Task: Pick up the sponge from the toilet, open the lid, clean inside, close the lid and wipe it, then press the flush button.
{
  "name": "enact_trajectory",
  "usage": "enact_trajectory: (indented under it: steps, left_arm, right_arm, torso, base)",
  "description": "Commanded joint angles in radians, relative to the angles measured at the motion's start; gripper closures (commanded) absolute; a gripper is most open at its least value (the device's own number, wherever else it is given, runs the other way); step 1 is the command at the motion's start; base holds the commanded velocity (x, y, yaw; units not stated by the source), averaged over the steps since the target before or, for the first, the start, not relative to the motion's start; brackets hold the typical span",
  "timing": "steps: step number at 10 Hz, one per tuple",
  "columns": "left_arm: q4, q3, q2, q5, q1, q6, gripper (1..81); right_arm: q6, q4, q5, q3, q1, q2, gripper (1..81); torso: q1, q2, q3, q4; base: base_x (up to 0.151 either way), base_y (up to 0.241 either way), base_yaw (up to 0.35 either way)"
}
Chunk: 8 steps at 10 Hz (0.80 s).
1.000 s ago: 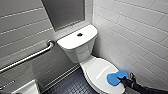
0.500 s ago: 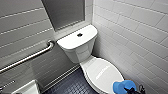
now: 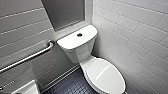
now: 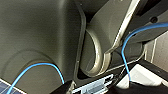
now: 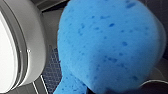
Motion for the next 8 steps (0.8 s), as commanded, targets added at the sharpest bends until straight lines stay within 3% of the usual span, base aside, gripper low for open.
enact_trajectory:
  steps: [1, 3, 8]
  left_arm:
    - [0.001, 0.024, -0.006, 0.083, 0.023, 0.006, 1.0]
    - [0.0, 0.024, -0.006, 0.083, 0.023, 0.009, 1.0]
    - [0.0, 0.021, -0.007, 0.083, 0.022, 0.01, 1.0]
  right_arm:
    - [-0.007, -0.061, -0.019, 0.222, 0.09, -0.193, 81.1]
    - [-0.012, -0.082, -0.101, 0.32, 0.171, -0.269, 81.1]
    - [-0.011, -0.122, -0.448, 0.381, 0.521, -0.248, 81.1]
  torso:
    - [0.0, 0.0, 0.0, 0.0]
    - [0.0, 0.0, 0.0, 0.0]
    - [0.0, 0.0, 0.0, 0.0]
  base:
    - [0.0, 0.0, 0.0]
    - [0.0, 0.0, 0.0]
    - [0.0, 0.0, 0.0]
